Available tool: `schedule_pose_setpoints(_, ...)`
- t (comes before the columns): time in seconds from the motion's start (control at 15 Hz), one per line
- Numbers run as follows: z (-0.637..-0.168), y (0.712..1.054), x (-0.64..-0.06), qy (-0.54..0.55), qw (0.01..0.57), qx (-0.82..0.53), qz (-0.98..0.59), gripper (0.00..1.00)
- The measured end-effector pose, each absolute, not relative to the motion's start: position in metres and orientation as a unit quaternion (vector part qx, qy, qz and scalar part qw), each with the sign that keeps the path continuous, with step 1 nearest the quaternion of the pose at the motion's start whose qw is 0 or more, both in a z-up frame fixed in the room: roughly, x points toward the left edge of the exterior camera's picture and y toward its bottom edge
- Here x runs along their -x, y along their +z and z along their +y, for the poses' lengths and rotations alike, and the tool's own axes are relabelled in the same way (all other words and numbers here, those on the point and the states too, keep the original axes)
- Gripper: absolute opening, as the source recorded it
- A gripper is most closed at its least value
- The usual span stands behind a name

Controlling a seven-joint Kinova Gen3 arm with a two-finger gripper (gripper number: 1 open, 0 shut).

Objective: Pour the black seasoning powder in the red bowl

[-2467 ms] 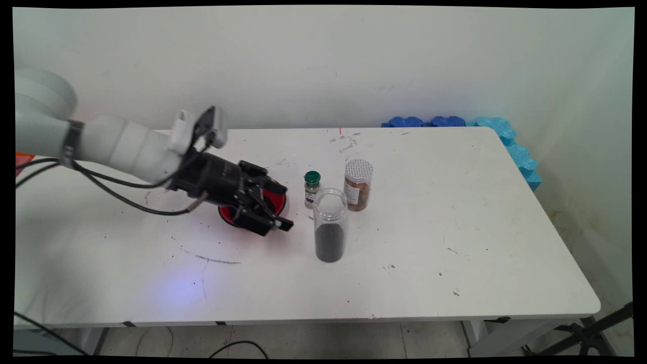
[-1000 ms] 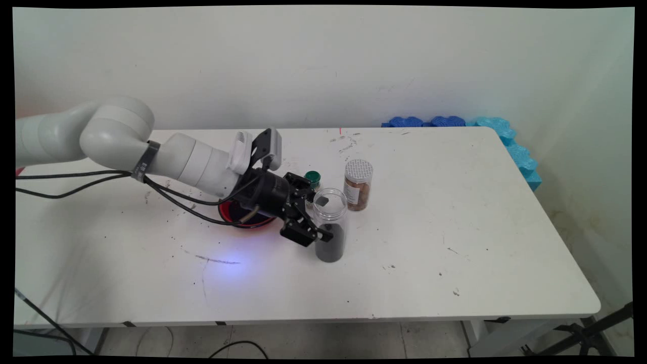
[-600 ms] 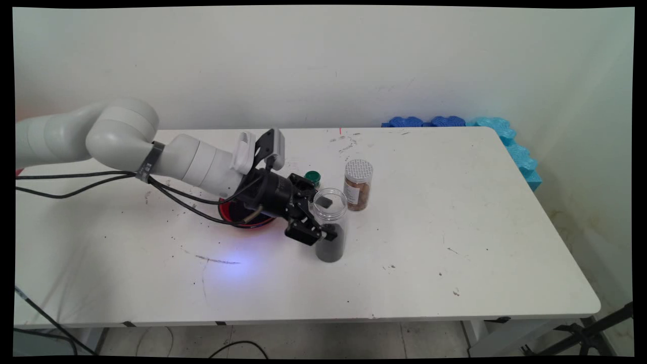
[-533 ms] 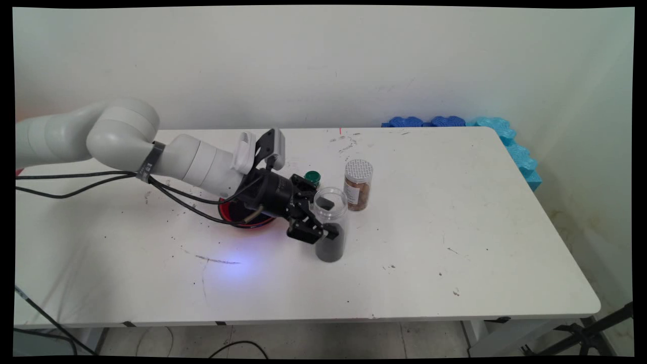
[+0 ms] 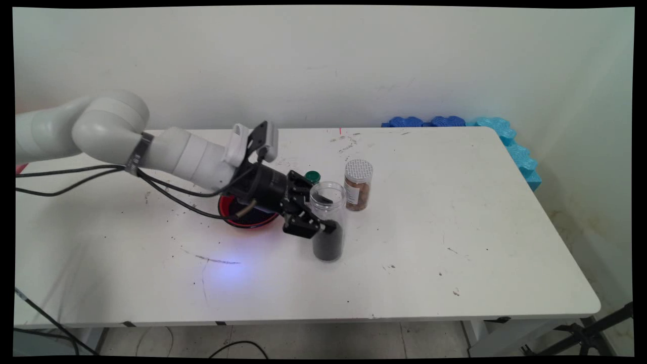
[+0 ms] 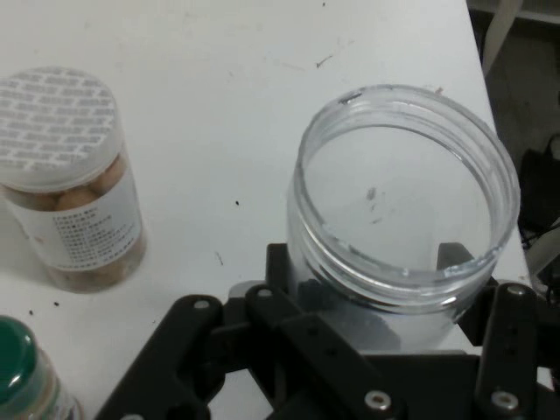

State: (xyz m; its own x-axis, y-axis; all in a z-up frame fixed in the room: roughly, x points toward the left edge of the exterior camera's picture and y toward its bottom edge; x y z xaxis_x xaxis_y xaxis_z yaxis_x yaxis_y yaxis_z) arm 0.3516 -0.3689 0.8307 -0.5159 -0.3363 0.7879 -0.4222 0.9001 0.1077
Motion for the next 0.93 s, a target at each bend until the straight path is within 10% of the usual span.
schedule_pose_setpoints(0.93, -0.341, 0.931, -0.416, 0.040, 0.437, -0.256, -0.861, 0.00)
